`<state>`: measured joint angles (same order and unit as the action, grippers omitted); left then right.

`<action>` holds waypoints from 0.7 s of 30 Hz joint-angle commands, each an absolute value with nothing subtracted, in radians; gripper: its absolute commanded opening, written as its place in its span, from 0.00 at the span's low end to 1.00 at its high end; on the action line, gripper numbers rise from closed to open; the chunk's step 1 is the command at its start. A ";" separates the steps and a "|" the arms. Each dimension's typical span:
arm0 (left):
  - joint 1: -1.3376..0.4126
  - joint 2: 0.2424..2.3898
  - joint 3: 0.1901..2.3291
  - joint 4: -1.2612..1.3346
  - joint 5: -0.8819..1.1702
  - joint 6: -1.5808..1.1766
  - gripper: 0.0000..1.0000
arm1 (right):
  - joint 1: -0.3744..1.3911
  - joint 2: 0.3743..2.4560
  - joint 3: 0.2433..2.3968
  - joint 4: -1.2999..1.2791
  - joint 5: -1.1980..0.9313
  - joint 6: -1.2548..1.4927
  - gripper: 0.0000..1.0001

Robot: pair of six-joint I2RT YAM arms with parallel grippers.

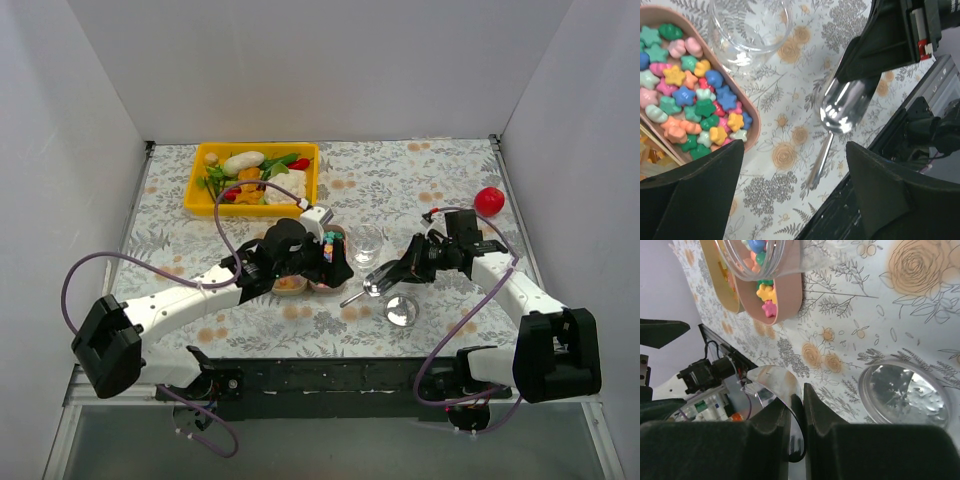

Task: Pack the candies
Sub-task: Pick up the spatula from the center of the board.

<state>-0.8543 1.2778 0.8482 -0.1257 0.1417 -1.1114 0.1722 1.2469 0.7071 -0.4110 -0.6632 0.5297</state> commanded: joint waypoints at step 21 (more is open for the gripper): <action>-0.996 1.371 0.939 -0.141 0.156 -1.059 0.52 | 0.175 1.249 0.741 -0.428 -0.824 0.684 0.01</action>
